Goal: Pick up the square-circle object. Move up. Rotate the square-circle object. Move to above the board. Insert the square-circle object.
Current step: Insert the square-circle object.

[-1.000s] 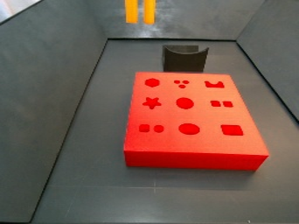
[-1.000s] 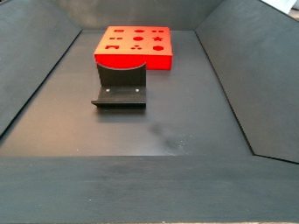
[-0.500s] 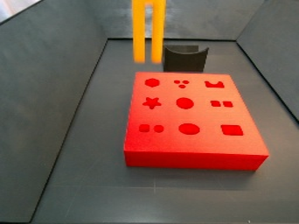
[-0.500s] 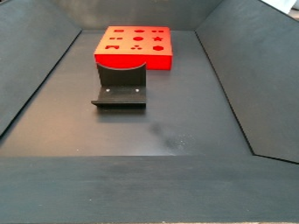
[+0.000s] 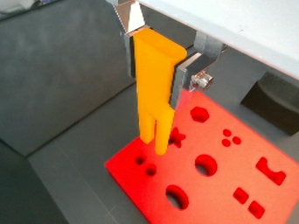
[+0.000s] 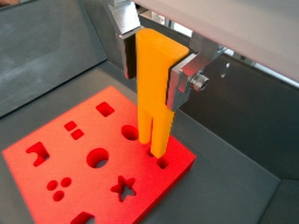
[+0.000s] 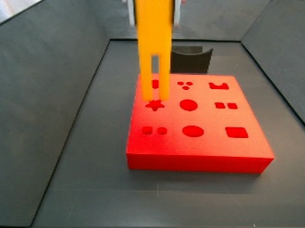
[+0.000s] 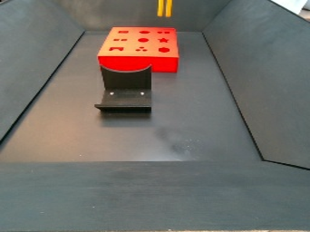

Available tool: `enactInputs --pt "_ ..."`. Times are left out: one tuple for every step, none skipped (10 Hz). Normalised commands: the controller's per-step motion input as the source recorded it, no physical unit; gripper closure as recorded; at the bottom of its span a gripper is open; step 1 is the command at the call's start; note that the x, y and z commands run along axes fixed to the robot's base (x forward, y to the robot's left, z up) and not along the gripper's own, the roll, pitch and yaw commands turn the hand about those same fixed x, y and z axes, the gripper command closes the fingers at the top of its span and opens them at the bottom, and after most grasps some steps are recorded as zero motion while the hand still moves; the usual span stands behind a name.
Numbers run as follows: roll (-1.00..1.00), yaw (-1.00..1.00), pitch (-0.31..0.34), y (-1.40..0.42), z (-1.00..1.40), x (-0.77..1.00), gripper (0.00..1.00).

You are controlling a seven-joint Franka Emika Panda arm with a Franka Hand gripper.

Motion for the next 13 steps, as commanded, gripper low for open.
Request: enactInputs --pt "0.20 0.08 -0.024 -0.25 -0.48 0.13 1.00" --pt "0.17 0.02 -0.003 -0.23 -0.43 0.15 1.00" --pt "0.12 0.01 -0.017 -0.20 -0.44 0.14 1.00" --pt "0.08 0.00 -0.059 -0.22 -0.42 0.11 1.00" --pt "0.04 0.00 -0.050 -0.18 -0.30 0.11 1.00" --pt "0.06 0.00 -0.020 -0.13 -0.18 0.02 1.00" --pt "0.10 0.00 -0.034 -0.05 -0.10 0.00 1.00" --pt "0.15 0.07 -0.053 0.00 -0.13 0.00 1.00" --pt "0.18 0.12 -0.059 0.00 -0.13 -0.01 1.00" --pt "0.16 0.11 -0.024 0.00 -0.19 0.00 1.00" --pt "0.12 0.07 -0.014 0.00 -0.23 0.00 1.00" --pt "0.11 0.07 -0.031 0.00 -0.24 0.00 1.00" --pt "0.08 0.05 -0.034 0.00 -0.24 0.00 1.00"
